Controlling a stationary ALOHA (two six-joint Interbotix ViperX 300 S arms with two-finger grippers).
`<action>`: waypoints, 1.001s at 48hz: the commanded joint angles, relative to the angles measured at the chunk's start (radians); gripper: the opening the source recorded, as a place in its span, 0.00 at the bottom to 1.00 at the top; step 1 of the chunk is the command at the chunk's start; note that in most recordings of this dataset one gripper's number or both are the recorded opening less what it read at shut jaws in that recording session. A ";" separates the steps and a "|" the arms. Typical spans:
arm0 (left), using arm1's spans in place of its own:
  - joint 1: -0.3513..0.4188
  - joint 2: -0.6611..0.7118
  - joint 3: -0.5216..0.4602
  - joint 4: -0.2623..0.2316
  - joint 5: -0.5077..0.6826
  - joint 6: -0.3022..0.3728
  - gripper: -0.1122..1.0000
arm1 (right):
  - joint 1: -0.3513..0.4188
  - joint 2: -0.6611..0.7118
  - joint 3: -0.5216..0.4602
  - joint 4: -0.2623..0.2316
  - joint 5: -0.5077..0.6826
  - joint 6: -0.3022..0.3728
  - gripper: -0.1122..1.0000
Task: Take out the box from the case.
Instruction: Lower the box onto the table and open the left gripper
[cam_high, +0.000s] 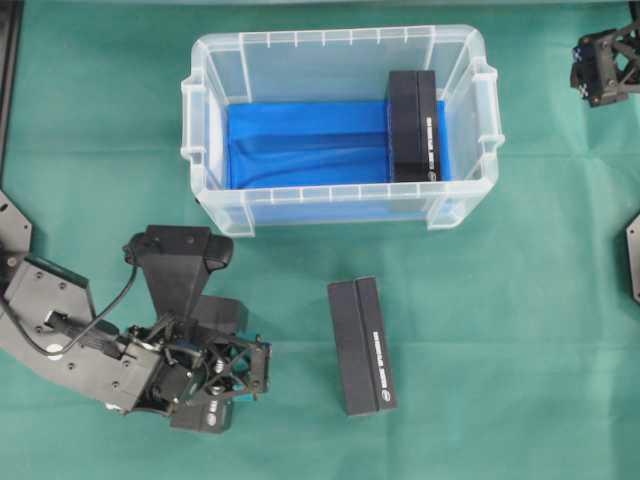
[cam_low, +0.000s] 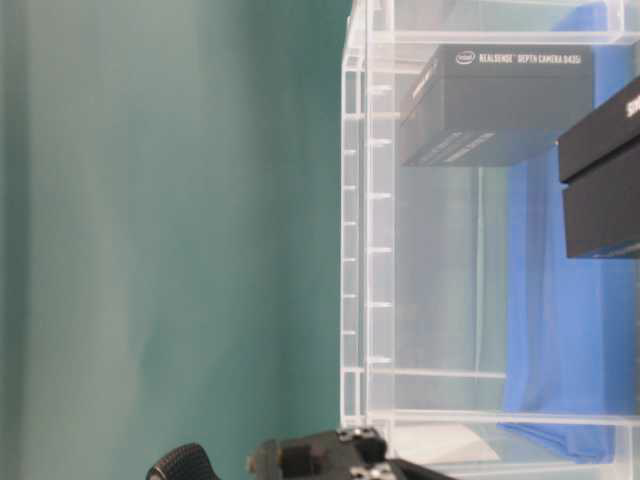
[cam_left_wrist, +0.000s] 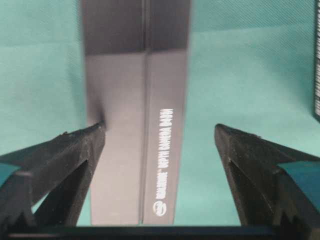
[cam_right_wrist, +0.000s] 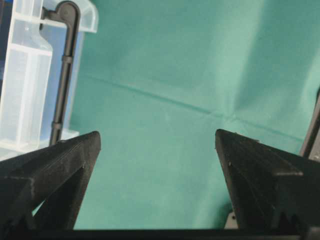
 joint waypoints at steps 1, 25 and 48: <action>-0.003 -0.017 -0.021 0.000 -0.014 -0.002 0.97 | 0.002 -0.005 -0.011 0.000 -0.003 0.000 0.94; 0.005 -0.058 -0.029 0.000 -0.015 -0.003 0.97 | 0.003 -0.005 -0.011 0.000 -0.006 0.000 0.94; 0.028 -0.183 -0.190 0.000 0.259 0.000 0.96 | 0.002 -0.005 -0.012 0.000 -0.008 0.003 0.94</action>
